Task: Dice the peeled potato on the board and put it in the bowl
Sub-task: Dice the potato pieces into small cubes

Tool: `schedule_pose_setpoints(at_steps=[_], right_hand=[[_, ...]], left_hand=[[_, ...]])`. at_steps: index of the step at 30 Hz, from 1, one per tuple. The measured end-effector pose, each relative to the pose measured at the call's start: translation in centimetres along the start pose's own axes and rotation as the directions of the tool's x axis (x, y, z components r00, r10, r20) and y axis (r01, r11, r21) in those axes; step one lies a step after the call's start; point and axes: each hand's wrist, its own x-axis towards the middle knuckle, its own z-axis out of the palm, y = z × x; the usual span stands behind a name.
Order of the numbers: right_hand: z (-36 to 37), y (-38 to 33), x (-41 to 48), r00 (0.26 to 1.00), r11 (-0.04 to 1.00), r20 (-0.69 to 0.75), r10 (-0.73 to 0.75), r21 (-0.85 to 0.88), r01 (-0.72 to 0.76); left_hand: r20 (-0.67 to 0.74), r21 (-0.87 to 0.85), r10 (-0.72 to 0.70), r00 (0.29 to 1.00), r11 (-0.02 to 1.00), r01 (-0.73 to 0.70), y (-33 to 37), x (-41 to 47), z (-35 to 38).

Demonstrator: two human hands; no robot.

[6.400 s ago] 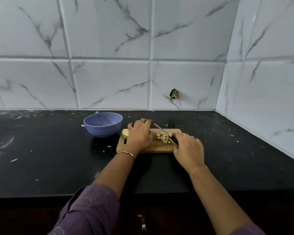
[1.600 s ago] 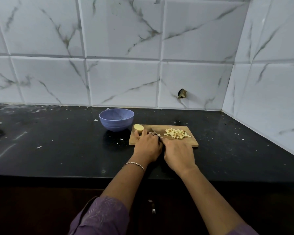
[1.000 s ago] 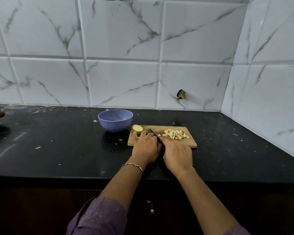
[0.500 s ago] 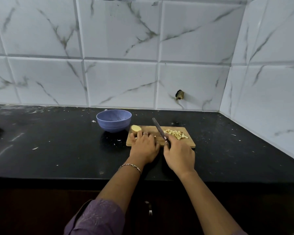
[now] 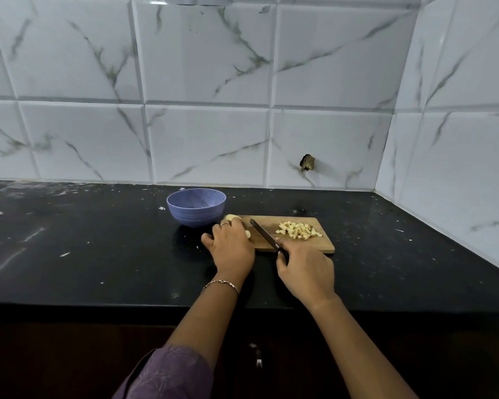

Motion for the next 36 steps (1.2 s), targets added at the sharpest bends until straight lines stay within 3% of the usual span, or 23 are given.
schedule_pose_setpoints(at_steps=[3,5,17,36], right_hand=[[0.3,0.0,-0.1,1.000,0.998,-0.009,-0.028,-0.047,0.028],[0.5,-0.1,0.0,0.999,0.996,-0.014,-0.036,-0.077,0.034],[1.0,1.2,1.7,0.999,0.976,-0.019,-0.041,-0.216,0.036],[0.4,1.1,1.2,0.999,0.991,-0.032,-0.010,-0.130,0.005]], left_hand=[[0.043,-0.118,-0.155,0.987,0.980,0.159,-0.7,0.5,-0.4],[0.041,-0.120,-0.174,0.984,0.977,0.178,-0.8,0.5,-0.4],[0.104,0.039,-0.070,0.992,0.997,0.067,-0.7,0.3,0.1],[0.040,0.110,0.053,0.998,0.992,-0.057,-0.5,0.5,0.3]])
